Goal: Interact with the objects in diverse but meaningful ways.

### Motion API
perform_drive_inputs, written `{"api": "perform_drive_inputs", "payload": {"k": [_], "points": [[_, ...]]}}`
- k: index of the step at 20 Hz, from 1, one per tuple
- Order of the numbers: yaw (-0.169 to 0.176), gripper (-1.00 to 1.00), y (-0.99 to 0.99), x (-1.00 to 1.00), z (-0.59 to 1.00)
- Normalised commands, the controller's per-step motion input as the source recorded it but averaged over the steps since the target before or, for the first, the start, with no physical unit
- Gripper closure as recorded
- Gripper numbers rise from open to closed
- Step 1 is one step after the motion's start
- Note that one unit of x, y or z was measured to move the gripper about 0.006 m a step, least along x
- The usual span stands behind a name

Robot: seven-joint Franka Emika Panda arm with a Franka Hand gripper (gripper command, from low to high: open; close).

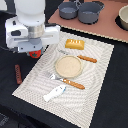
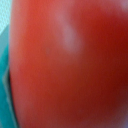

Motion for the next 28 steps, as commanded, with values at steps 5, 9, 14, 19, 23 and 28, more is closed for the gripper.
{"api": "perform_drive_inputs", "payload": {"k": [5,9,14,19,23,28], "points": [[0.076,1.00,0.76,-0.45,0.00],[0.108,1.00,0.60,-0.36,-0.19],[0.113,1.00,0.41,-0.33,-0.34],[0.064,1.00,0.18,-0.11,-0.32],[0.073,1.00,0.19,-0.32,-0.38],[0.033,-1.00,0.14,-0.17,-0.22]]}}
